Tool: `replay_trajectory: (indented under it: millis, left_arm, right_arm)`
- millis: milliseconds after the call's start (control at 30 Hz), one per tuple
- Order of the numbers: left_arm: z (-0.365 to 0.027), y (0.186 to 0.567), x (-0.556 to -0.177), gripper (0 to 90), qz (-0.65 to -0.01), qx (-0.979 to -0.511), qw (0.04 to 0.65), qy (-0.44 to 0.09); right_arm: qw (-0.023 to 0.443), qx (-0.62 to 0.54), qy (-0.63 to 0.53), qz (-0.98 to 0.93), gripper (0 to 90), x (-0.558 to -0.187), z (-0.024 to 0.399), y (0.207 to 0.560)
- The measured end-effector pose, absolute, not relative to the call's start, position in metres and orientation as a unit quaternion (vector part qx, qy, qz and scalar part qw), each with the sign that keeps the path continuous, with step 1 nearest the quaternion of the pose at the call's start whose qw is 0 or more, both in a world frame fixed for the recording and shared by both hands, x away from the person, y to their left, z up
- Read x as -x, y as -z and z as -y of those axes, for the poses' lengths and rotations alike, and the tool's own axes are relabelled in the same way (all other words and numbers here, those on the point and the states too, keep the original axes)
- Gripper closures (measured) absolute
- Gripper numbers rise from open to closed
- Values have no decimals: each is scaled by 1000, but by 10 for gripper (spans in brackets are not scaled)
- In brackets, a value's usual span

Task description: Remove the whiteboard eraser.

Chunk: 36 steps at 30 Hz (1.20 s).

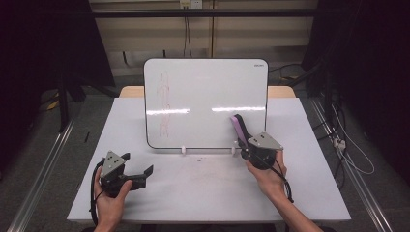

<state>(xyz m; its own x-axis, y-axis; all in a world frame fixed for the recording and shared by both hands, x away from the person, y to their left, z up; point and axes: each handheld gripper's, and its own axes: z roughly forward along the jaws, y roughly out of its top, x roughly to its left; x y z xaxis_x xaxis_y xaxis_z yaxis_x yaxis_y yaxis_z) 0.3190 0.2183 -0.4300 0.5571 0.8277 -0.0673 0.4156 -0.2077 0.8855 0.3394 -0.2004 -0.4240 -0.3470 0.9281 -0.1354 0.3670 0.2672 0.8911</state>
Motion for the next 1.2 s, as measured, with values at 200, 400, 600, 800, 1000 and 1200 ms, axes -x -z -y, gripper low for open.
replay_trajectory:
  millis: [200, 400, 600, 800, 1000, 1200]
  left_arm:
    - [-218, 429, -320, 48, -414, -746, 475, -217]
    - [-216, 425, -320, 48, -410, -742, 485, -218]
    - [-214, 425, -321, 48, -411, -740, 488, -214]
    - [-206, 423, -322, 53, -409, -730, 500, -223]
    - [-190, 417, -325, 45, -383, -735, 516, -217]
    - [-173, 411, -330, 37, -367, -723, 550, -199]
  right_arm:
    - [341, -446, -431, -707, 641, -334, 202, 424]
    - [327, -436, -450, -707, 641, -331, 198, 426]
    - [317, -430, -463, -707, 640, -331, 196, 426]
    - [298, -429, -486, -701, 641, -329, 194, 427]
    - [282, -422, -509, -695, 640, -327, 189, 426]
    - [266, -408, -531, -693, 640, -326, 179, 426]
